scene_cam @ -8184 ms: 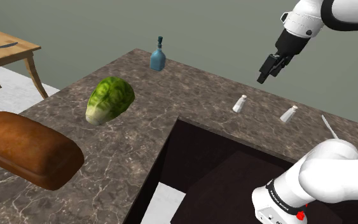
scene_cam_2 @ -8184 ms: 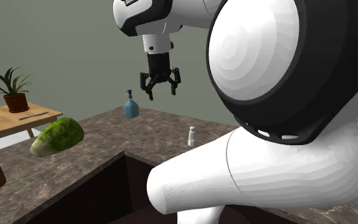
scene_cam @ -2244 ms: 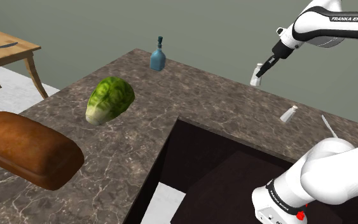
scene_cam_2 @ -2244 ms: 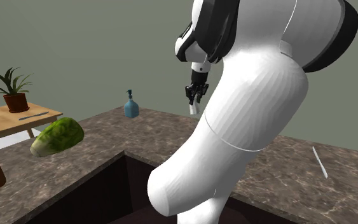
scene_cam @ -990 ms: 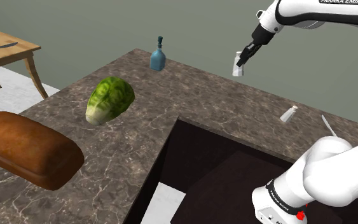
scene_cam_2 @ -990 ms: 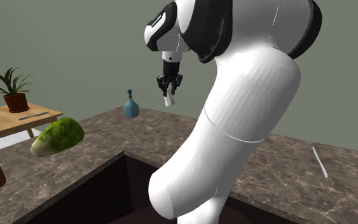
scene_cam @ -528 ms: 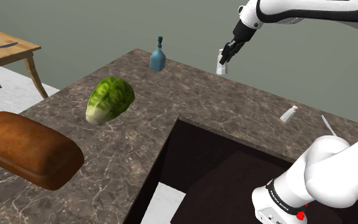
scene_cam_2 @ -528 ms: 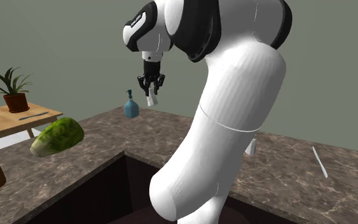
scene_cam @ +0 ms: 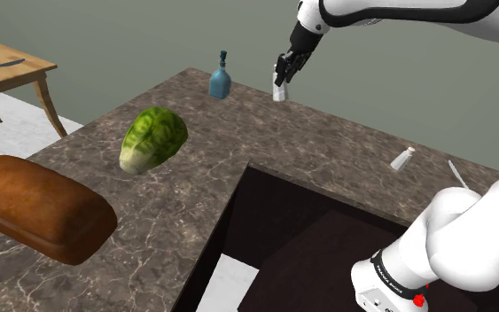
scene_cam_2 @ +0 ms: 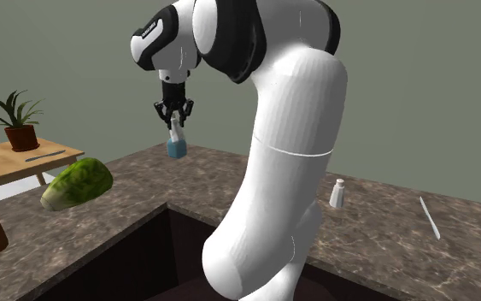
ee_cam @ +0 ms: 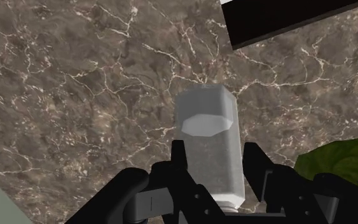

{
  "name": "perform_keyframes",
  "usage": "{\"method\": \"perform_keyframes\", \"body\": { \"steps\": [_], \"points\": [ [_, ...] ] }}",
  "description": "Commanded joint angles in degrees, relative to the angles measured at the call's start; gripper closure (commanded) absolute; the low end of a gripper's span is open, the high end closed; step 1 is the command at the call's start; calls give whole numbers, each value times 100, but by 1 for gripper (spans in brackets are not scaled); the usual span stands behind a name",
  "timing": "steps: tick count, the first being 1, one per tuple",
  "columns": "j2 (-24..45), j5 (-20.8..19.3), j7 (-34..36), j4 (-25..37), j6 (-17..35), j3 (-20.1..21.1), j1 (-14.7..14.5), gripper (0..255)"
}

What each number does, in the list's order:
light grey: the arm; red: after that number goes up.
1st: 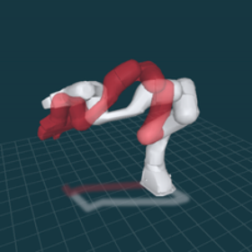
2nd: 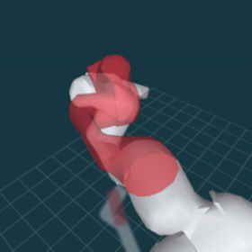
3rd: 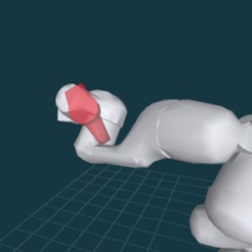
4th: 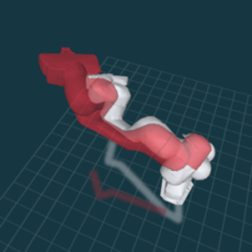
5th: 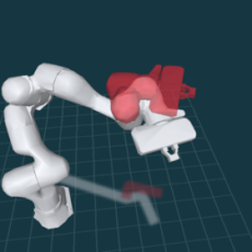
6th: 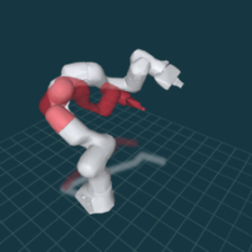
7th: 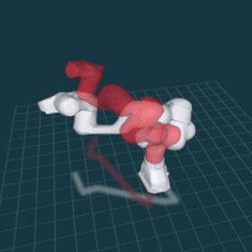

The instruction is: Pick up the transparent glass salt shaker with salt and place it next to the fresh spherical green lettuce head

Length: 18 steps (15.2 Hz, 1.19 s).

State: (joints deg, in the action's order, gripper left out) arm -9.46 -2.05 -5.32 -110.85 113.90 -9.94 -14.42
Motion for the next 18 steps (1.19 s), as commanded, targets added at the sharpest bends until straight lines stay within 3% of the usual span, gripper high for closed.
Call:
{"method": "perform_keyframes", "body": {
  "steps": [1, 9, 13, 14, 18],
  "points": [
    [251, 10, 248, 237, 8, 142, -106, 255],
    [1457, -11, 1025, 1675, -254, 541, -476, 255],
    [2187, -57, 1372, 2650, -517, 685, -669, 255],
    [2527, -80, 1506, 3130, -663, 737, -750, 255],
    [2485, -86, 1523, 2760, -337, 732, -755, 255]
  ]
}}
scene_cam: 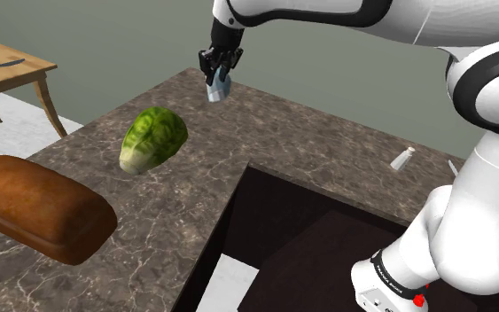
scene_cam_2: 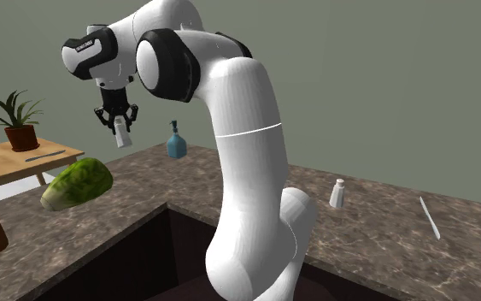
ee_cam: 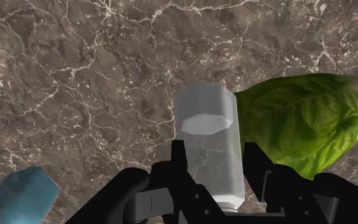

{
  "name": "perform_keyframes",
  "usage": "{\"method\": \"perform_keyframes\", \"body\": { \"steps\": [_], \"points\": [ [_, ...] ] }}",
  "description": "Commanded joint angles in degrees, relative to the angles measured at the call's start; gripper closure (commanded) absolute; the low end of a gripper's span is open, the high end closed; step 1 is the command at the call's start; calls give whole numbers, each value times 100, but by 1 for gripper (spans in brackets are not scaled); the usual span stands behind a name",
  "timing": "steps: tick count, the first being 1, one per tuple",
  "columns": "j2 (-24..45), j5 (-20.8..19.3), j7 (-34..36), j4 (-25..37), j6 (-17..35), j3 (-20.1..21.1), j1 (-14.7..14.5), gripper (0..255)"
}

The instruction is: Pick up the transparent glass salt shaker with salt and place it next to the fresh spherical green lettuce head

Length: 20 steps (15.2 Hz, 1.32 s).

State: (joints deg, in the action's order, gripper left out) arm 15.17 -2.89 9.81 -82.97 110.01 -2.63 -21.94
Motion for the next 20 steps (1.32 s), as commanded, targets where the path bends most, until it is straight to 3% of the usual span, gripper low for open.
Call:
{"method": "perform_keyframes", "body": {
  "steps": [1, 20],
  "points": [
    [18, -4, 15, -110, 131, 1, -4, 255],
    [166, -35, 95, -1369, 1536, -3, -3, 255]
  ]
}}
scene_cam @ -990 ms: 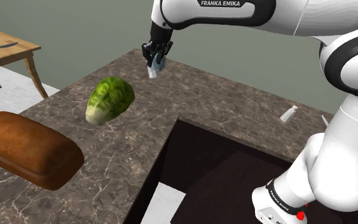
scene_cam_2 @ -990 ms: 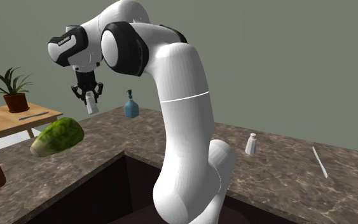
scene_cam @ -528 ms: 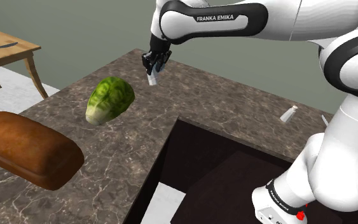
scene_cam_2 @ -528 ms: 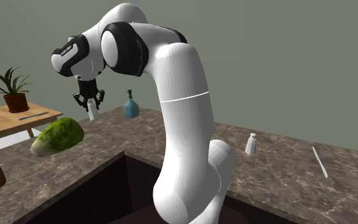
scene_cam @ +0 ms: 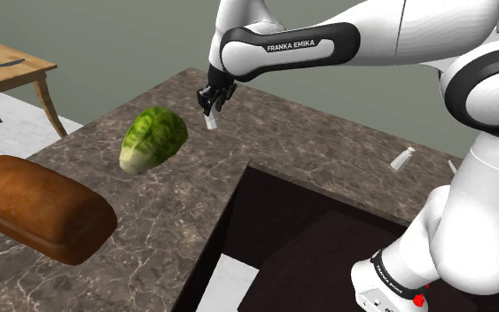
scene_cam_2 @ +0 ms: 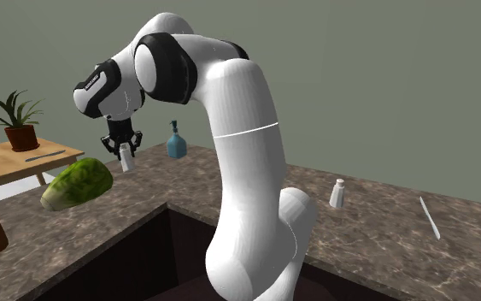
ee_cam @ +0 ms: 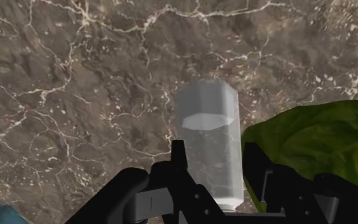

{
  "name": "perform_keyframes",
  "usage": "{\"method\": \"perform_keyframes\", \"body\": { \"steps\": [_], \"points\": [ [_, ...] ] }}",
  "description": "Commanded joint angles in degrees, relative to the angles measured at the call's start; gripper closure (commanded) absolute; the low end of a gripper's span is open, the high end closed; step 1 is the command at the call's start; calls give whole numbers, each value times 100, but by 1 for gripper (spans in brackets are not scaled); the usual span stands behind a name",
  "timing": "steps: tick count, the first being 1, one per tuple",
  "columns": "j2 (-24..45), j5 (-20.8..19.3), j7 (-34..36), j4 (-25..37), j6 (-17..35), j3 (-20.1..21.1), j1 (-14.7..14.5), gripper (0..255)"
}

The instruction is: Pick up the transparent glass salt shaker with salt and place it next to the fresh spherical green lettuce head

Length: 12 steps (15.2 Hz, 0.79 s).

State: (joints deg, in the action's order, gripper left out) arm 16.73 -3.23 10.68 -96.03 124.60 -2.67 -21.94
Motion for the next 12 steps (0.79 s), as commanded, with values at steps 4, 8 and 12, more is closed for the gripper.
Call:
{"method": "perform_keyframes", "body": {
  "steps": [4, 8, 12],
  "points": [
    [97, -9, 25, -253, 354, 0, -2, 255],
    [201, -15, 41, -421, 624, -2, -1, 255],
    [321, -21, 58, -566, 890, -3, 0, 255]
  ]
}}
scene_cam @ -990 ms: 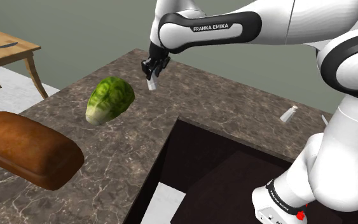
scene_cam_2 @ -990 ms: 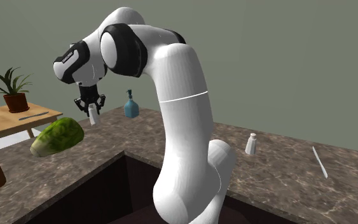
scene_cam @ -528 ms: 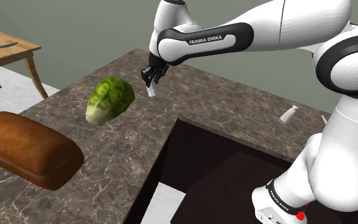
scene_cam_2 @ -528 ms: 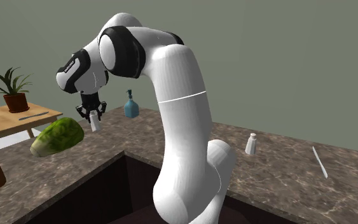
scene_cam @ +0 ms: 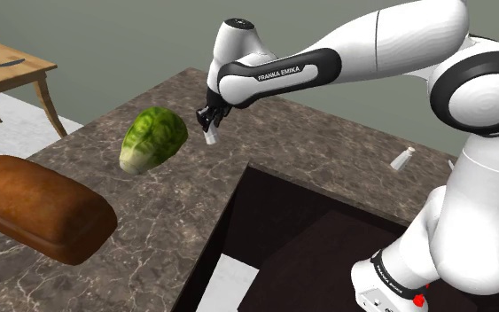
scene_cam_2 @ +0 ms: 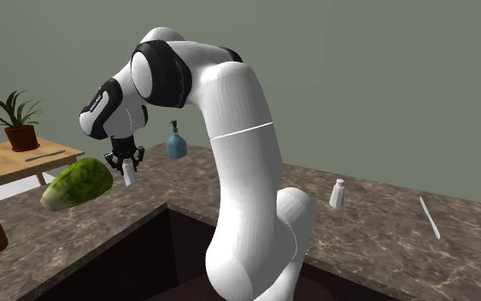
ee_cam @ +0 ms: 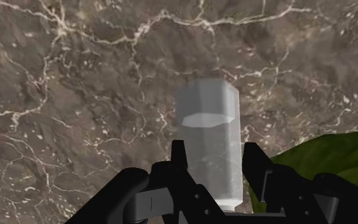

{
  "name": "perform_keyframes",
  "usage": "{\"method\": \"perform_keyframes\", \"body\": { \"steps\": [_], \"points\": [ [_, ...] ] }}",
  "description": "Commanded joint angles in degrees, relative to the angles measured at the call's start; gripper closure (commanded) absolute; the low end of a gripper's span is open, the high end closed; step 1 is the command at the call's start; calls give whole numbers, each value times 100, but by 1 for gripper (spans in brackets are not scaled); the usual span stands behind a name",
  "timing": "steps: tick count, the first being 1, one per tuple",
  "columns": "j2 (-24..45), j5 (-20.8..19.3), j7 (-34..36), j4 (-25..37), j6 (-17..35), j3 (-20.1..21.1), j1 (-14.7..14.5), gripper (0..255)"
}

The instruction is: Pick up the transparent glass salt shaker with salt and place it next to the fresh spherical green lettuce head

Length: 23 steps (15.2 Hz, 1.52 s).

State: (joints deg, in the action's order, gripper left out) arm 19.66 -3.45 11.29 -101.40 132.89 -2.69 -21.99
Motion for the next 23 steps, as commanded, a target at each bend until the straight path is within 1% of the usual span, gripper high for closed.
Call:
{"method": "perform_keyframes", "body": {
  "steps": [1, 7, 15, 16, 21, 23],
  "points": [
    [61, 0, 0, -62, 127, -2, 6, 255],
    [276, -10, 25, -232, 511, -5, 7, 255],
    [276, -10, 25, -232, 511, -5, 7, 255],
    [276, -10, 25, -232, 511, -5, 7, 0],
    [276, -10, 25, -232, 511, -5, 7, 0],
    [6, -14, 28, -236, 244, -3, -10, 0]
  ]
}}
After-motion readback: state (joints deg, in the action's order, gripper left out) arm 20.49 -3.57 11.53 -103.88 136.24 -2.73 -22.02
